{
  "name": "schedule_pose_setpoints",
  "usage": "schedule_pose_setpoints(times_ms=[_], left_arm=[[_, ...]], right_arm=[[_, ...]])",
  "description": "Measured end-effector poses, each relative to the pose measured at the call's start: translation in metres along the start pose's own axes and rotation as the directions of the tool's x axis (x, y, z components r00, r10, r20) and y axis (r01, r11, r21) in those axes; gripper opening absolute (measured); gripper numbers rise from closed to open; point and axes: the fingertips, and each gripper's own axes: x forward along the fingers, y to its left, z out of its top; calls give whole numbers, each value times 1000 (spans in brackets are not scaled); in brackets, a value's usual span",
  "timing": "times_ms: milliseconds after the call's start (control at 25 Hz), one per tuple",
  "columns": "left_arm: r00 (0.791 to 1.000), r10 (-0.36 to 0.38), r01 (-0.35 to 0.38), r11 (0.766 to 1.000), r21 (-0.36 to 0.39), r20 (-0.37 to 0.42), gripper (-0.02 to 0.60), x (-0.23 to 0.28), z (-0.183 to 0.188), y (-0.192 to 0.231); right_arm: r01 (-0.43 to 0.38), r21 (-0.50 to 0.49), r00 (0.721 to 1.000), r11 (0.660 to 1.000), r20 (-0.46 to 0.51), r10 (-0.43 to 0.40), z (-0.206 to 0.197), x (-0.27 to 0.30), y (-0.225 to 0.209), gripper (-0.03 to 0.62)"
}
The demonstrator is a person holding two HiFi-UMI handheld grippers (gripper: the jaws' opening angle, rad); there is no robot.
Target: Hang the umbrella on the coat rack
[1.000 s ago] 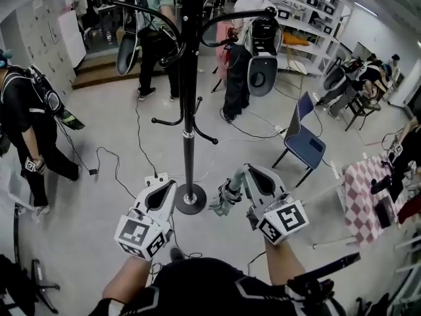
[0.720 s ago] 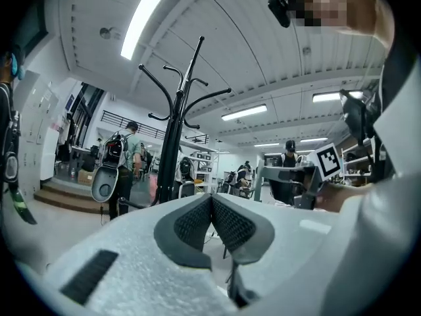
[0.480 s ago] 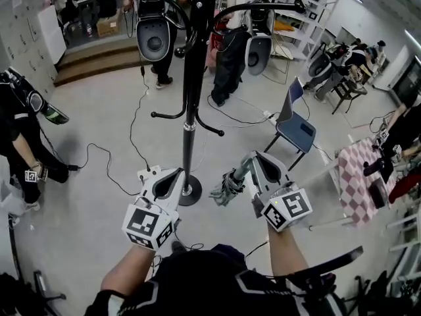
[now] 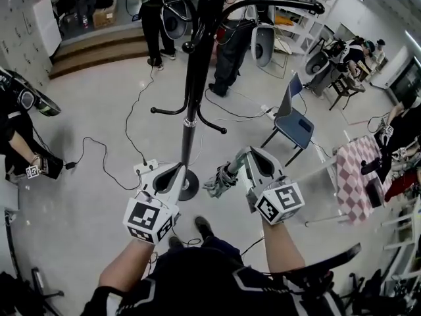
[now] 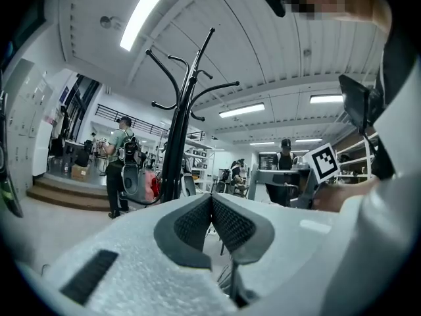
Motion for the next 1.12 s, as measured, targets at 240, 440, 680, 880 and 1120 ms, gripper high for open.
schedule_pose_setpoints(times_ms=[240,440,680,880,1120], left_arm=[[1000,24,-24,1000,11,1,9,16,0,4],[999,43,-43,999,-14,3,9,34,-6,5],[998,59,-59,998,16,-26,9,54,-17,5],[997,66,-66,998,11,-41,9,71,-26,4],[996,72,-71,997,22,-61,9,85,-28,5]], right_arm=[[-21,28,999,999,-24,21,-13,18,-9,8],[-59,9,997,998,-49,59,-26,30,-17,8],[-94,14,992,996,-79,95,-43,47,-26,8],[-124,10,988,992,-95,124,-57,62,-33,8],[-145,34,982,989,-116,148,-71,77,-41,8]])
